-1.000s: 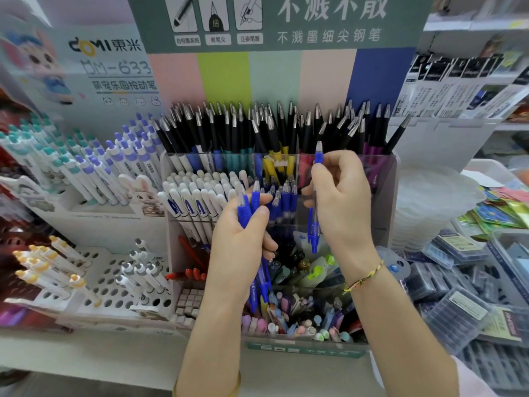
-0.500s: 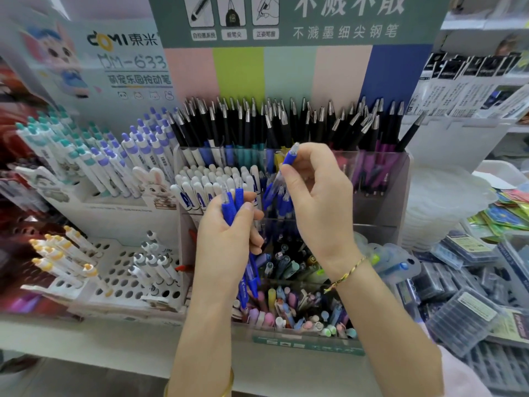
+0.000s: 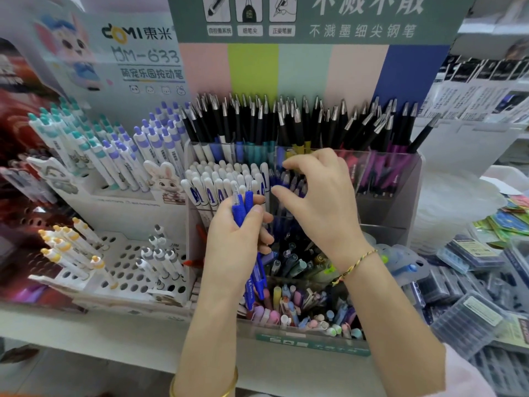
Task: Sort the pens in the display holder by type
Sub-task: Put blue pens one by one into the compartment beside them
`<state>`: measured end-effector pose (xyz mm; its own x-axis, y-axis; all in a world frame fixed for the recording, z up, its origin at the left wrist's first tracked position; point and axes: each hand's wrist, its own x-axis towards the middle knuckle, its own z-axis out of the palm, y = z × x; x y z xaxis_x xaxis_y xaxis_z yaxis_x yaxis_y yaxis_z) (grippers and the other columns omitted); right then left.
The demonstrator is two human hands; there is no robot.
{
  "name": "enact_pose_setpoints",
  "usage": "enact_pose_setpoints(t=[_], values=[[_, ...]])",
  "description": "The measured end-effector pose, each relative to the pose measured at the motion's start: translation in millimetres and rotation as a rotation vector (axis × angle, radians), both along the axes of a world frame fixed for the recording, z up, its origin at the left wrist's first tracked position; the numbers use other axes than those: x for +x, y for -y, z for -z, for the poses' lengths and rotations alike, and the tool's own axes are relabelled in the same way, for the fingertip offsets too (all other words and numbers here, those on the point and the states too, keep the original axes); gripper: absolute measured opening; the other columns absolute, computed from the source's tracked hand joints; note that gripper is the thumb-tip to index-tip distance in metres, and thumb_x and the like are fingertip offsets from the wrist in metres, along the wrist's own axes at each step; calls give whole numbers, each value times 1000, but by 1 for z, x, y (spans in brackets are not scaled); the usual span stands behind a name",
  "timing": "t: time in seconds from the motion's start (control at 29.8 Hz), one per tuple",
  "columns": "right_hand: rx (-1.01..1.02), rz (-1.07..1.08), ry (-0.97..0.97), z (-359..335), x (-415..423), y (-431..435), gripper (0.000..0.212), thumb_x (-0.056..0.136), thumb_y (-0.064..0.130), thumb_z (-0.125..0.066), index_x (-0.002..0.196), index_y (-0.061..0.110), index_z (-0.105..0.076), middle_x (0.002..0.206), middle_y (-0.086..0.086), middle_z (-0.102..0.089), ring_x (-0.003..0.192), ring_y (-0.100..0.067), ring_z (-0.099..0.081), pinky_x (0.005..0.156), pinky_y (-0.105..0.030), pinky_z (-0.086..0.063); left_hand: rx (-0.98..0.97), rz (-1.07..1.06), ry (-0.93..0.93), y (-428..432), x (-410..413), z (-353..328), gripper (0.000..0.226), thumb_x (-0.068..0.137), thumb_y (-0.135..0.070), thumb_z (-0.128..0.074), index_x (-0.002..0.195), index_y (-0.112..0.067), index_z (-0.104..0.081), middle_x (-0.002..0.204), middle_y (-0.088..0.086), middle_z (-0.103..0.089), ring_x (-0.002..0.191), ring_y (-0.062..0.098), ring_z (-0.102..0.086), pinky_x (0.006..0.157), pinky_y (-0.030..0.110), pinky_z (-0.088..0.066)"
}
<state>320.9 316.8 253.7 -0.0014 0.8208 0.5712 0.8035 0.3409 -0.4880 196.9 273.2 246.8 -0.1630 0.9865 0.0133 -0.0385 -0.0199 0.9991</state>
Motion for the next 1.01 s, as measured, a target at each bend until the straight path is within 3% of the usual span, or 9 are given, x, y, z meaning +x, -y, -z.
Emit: enact_pose_setpoints(t=[0.07,0.17,0.34,0.47,0.54,0.64,0.74,0.87,1.01], values=[[36,-22,-47,-3,0,0,26,82,28,-69,105,17,-65,102,-2,-57,98,-21,-47,81,-27,-38,-4,3,4,0,-1,0,18,97,-9,-47,97,-23,-59,76,-1,-64,52,5,-54,48,19,-47],[78,-7,-16,-4,-2,-2,10,82,23,-70,90,17,-70,94,-1,-58,94,-22,-47,75,-25,-35,-4,18,14,0,-1,1,16,98,-9,-47,100,-20,-59,73,-1,-63,52,5,-54,48,19,-47],[85,-5,130,7,-4,-6,6,74,22,-76,77,18,-75,88,-2,-58,87,-26,-48,69,-39,-45,0,84,74,1,-4,0,17,98,-7,-46,104,-15,-60,69,-2,-66,53,7,-55,50,20,-48],[118,-34,-198,-8,5,3,10,83,19,-66,90,17,-72,92,3,-60,90,-18,-54,80,-27,-42,6,209,138,4,-5,-5,22,99,-11,-45,118,-16,-54,88,2,-75,66,10,-65,67,27,-57],[27,-104,-293,-19,12,11,9,87,21,-64,88,19,-72,84,7,-61,81,-8,-55,75,-26,-46,19,269,116,6,-3,-7,29,98,-15,-46,126,-19,-48,97,1,-75,71,12,-67,70,27,-56],[-241,-280,-276,-29,15,21,13,85,30,-64,75,36,-70,72,13,-61,74,-2,-56,72,-28,-49,23,331,82,7,2,-8,29,97,-15,-48,125,-20,-49,96,-1,-74,69,13,-66,65,25,-55],[-370,-381,-305,-29,14,23,8,84,24,-67,79,25,-73,76,8,-65,77,-6,-63,73,-32,-55,17,346,64,6,5,-8,23,97,-14,-47,118,-16,-56,91,3,-74,73,18,-69,68,30,-57],[-180,-244,-509,-30,16,14,10,91,17,-58,87,12,-65,77,1,-65,71,-13,-63,60,-22,-50,1,173,22,4,0,-6,19,99,-15,-45,111,-19,-59,100,0,-74,94,13,-70,89,35,-55],[56,-89,-537,-28,20,6,10,95,17,-52,88,12,-58,77,-3,-63,69,-21,-63,59,-41,-54,51,-37,-16,1,-7,-3,16,100,-14,-44,102,-19,-59,99,1,-72,93,12,-69,85,31,-56]])
